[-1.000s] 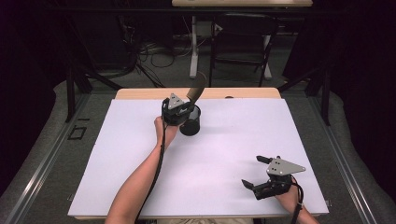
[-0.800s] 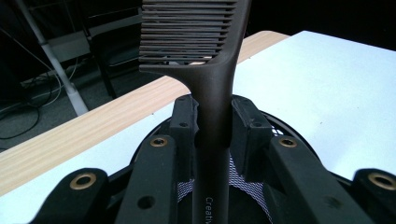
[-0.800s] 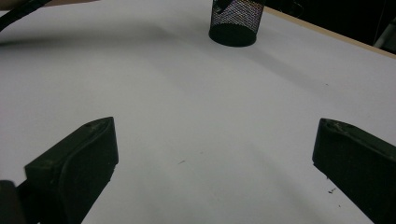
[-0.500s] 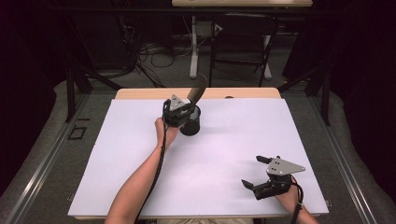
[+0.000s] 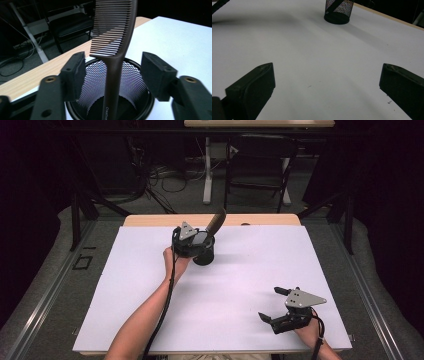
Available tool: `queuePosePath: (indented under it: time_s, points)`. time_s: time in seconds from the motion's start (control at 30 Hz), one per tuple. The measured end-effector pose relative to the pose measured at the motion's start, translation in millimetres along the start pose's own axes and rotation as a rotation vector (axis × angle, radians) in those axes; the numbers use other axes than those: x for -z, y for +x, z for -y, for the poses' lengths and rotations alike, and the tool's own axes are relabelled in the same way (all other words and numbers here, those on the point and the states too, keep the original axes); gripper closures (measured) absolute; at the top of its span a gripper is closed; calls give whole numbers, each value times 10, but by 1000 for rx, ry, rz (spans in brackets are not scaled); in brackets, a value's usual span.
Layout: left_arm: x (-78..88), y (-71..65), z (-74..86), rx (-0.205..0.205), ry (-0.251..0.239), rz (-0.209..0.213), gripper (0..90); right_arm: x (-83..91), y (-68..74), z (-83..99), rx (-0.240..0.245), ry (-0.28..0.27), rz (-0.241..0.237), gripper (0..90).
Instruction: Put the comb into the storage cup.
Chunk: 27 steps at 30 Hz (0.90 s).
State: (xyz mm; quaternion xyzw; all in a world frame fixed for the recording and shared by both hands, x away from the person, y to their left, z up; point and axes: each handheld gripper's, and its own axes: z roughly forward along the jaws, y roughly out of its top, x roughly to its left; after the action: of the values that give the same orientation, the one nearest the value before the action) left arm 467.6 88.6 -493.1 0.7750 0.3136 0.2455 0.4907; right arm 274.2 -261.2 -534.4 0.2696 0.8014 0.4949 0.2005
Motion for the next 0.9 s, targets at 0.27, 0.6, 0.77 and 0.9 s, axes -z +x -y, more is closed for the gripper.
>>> queuePosePath:
  time_s: [0.27, 0.6, 0.77, 0.9]
  points:
    - [122, -26, -56, -36, 51, 32, 186, 1, 2, 0, 0, 0, -2, 0]
    - [237, -19, -79, -39, 74, 50, 127, 7, 6, -3, -1, -1, -1, 0]
    - [296, -14, -65, -49, 99, 58, 125, 9, 7, -4, -2, -1, 1, 0]
    - [352, -5, -49, -55, 118, 68, 125, 7, 4, -4, -2, 0, 0, 0]
